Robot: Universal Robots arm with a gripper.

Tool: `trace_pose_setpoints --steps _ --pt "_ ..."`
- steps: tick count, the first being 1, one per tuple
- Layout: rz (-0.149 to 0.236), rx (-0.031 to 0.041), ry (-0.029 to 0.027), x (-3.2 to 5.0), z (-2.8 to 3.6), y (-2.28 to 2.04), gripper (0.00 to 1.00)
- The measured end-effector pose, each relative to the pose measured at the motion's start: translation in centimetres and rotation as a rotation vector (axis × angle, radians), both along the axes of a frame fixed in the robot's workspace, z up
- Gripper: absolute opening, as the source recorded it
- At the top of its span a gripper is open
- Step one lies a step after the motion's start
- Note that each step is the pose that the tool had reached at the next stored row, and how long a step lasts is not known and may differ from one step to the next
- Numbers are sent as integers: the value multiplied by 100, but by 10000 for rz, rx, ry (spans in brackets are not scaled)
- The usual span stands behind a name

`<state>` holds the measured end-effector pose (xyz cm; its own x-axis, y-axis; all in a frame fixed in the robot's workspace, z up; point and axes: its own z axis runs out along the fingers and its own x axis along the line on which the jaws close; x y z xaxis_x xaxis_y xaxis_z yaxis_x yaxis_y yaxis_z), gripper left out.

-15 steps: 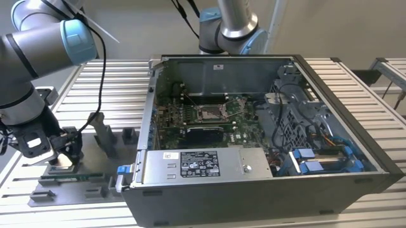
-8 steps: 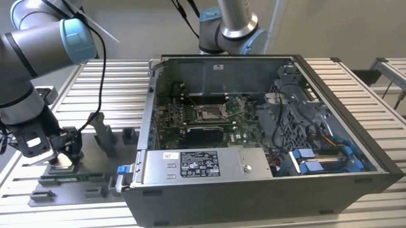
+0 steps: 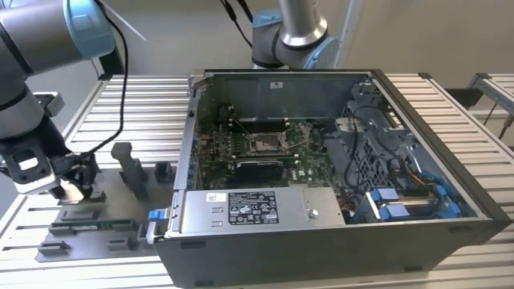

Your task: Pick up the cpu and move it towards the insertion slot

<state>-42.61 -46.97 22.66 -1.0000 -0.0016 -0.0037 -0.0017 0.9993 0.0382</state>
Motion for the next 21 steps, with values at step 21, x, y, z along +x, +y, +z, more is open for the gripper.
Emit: trace_pose_setpoints --steps 21 --pt "0 0 1 0 952 0 0"
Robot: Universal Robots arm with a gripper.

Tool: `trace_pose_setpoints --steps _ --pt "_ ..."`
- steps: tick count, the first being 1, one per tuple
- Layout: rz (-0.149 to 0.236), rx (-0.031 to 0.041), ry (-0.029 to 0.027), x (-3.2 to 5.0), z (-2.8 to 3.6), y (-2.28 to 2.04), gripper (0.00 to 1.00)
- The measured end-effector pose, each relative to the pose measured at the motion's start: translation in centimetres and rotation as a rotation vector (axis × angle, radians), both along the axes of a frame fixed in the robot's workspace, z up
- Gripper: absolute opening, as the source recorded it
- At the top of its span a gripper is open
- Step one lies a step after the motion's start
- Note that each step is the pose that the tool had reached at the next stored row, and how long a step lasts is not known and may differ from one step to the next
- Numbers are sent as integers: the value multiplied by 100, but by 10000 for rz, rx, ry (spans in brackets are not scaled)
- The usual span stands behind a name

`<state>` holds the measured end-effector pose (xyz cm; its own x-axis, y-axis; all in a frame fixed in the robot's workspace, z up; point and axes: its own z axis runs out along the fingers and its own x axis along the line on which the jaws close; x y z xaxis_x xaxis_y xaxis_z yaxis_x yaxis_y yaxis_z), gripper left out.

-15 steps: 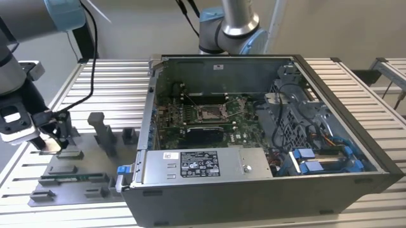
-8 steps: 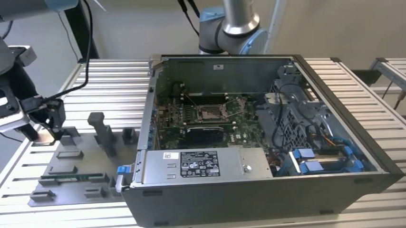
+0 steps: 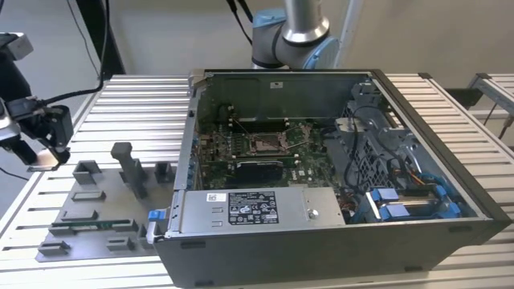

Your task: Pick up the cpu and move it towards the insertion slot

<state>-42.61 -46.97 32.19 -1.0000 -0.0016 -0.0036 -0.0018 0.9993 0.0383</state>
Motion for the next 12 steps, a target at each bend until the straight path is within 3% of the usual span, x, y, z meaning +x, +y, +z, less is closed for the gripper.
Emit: trace_pose_setpoints --steps 9,12 --pt "0 0 0 0 402 0 0" --pt "1 0 0 0 507 1 0"
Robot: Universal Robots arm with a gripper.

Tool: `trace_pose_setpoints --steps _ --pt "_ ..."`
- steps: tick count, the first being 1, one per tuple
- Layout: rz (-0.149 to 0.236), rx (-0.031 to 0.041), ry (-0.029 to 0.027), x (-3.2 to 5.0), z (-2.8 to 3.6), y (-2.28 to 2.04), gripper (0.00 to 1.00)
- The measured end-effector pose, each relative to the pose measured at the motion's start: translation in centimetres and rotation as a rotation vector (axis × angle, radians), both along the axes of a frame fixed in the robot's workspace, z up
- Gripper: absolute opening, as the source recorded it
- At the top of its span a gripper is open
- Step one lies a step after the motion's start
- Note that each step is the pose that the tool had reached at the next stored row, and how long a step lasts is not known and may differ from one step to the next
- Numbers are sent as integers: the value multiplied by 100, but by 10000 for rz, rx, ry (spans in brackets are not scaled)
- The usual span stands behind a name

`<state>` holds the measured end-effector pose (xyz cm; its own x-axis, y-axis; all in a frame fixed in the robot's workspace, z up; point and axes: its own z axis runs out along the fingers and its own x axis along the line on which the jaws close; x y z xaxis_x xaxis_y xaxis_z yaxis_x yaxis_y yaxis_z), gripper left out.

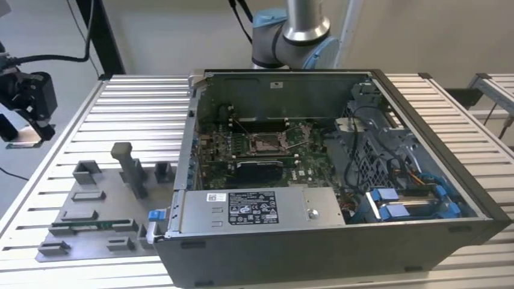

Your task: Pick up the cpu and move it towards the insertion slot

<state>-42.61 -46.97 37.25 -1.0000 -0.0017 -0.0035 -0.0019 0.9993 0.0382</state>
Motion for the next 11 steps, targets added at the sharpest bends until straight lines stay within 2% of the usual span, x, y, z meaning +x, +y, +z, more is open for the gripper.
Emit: trace_pose_setpoints --steps 4,11 --pt "14 0 0 0 119 0 0" --pt "15 2 0 2 124 0 0"
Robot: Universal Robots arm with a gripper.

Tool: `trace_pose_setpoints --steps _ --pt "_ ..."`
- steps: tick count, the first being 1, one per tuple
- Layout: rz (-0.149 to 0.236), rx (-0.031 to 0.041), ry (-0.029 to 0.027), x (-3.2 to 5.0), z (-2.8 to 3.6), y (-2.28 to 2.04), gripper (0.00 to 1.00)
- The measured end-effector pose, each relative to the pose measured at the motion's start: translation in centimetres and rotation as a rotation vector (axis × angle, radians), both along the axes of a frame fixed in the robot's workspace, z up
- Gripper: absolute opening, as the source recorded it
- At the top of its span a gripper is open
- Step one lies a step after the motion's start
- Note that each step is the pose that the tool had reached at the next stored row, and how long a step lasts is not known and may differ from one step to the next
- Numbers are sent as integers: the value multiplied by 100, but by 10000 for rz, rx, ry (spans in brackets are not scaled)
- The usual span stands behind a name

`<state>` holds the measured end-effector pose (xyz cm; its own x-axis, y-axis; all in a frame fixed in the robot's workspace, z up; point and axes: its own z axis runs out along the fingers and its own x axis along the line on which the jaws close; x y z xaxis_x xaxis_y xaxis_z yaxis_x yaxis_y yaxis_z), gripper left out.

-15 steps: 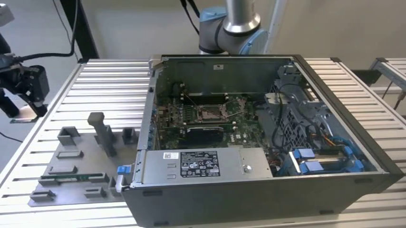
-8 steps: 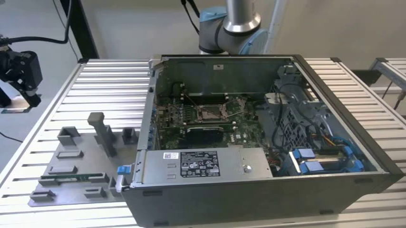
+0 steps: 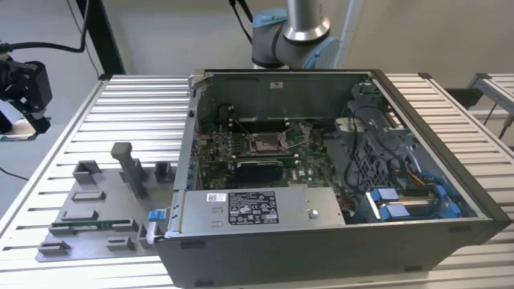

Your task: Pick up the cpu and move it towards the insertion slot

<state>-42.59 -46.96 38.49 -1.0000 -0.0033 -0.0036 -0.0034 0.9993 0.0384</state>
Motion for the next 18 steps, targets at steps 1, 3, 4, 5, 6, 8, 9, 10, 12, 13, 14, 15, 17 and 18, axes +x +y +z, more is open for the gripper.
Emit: trace_pose_setpoints --steps 1,3,4,5,6,8,9,10,12,13,14,15,17,18 --pt "1 -1 2 7 2 0 0" --pt "0 1 0 40 0 0 0" --pt "0 0 1 73 1 0 0" --pt "0 1 0 107 0 0 0" --pt "0 2 -1 143 0 0 0" --pt "-1 2 0 212 0 0 0" --pt "-1 1 0 247 0 0 0" --pt "-1 2 0 283 0 0 0" --pt "0 1 0 357 0 0 0" --pt "0 2 -1 398 0 0 0" --pt "0 2 0 441 0 0 0" --pt "-1 1 -1 486 0 0 0" --pt "0 2 0 612 0 0 0" --pt "-1 3 -2 648 -1 0 0"
